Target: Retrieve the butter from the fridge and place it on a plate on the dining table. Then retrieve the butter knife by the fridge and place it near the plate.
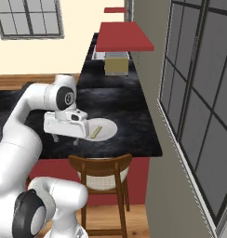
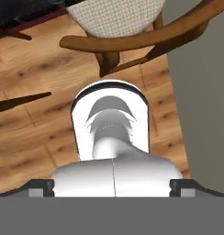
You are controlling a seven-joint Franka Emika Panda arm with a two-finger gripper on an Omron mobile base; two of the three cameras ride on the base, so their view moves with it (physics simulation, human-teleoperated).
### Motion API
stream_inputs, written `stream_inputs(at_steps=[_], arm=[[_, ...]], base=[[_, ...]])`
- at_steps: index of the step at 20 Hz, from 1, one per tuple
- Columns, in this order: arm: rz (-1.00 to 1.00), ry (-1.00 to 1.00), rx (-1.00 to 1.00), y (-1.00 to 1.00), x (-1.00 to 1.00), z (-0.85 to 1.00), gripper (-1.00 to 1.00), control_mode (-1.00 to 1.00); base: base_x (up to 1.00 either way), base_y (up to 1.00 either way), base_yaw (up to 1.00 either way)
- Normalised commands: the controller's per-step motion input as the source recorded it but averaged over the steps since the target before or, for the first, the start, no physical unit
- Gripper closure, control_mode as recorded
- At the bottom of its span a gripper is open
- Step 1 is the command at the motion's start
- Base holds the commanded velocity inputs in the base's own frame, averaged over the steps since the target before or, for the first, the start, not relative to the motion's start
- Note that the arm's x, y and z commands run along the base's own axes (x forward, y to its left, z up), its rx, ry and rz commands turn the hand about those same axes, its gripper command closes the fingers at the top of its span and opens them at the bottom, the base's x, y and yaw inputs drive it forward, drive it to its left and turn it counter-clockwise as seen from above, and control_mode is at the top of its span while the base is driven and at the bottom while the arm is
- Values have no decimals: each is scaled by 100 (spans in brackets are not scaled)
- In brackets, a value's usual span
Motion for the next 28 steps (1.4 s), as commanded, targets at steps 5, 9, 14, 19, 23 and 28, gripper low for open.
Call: stream_inputs(at_steps=[5,9,14,19,23,28], arm=[[0,-4,-6,0,-83,-5,-100,-100],[0,-21,-3,0,-53,-8,-100,-100],[0,-32,0,0,-15,-9,-100,-100],[3,-12,0,0,0,0,-100,-100],[2,-1,2,0,0,0,-100,-100],[1,0,11,-12,2,0,-100,-100]], base=[[0,0,0],[0,0,0],[0,0,0],[0,0,0],[0,0,0],[0,0,0]])
